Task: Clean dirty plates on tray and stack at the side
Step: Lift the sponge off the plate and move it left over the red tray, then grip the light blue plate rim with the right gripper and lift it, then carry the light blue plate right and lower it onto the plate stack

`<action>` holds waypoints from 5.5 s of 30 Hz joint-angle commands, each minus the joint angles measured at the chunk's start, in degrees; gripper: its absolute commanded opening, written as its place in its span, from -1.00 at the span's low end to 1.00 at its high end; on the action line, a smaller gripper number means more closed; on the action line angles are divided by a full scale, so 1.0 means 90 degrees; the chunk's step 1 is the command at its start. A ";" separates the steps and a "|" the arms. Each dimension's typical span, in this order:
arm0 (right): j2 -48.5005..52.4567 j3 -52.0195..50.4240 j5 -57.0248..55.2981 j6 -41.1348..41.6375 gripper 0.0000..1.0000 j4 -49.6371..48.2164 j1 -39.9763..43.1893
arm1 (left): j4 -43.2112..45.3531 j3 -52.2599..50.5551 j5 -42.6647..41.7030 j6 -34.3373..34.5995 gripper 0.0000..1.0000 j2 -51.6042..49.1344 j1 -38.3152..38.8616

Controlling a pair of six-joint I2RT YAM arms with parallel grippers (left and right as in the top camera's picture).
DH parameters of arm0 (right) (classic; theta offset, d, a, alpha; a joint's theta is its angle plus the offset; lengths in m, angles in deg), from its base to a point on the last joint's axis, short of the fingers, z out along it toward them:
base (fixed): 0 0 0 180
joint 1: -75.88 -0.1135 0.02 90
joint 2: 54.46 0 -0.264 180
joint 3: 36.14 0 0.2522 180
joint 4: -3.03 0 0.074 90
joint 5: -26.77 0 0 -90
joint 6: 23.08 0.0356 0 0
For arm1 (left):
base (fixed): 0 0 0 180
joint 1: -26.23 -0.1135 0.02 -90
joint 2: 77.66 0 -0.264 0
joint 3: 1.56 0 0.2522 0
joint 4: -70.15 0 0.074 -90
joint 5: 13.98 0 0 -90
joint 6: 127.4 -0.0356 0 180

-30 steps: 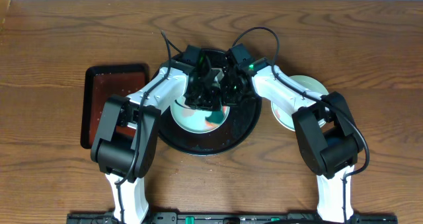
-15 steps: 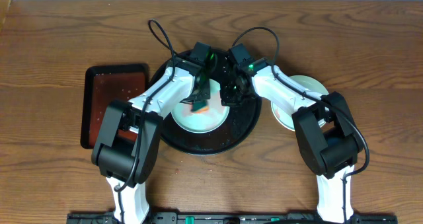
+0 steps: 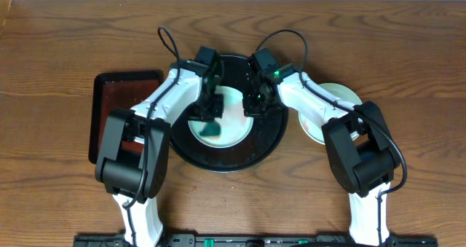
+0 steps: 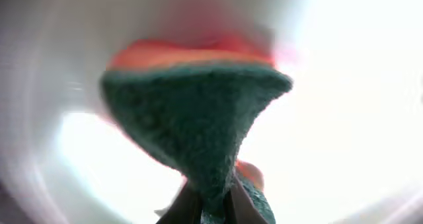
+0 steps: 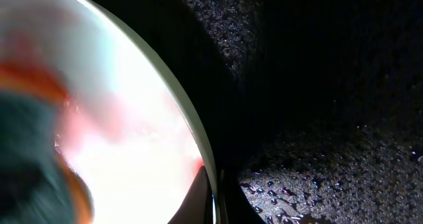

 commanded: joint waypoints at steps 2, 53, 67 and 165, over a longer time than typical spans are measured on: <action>0.0505 -0.0340 -0.0457 -0.0049 -0.98 0.0158 -0.0061 | -0.0175 -0.0204 -0.2140 -0.1044 -0.85 0.0109 0.0134; -0.0330 -0.0340 -0.0255 -0.0818 -0.58 0.0338 0.0257 | 0.0228 0.0000 -0.0202 0.0165 -0.85 0.1758 -0.1693; -0.0214 -0.0321 0.0435 -0.0928 -0.56 0.0250 0.0432 | 0.0228 -0.0015 -0.0199 0.0163 -0.85 0.1758 -0.1693; -0.2934 -0.0236 -0.6666 0.0469 -0.97 0.1948 -0.1965 | 0.0248 -0.0024 -0.0007 0.0160 -0.85 0.1758 -0.1693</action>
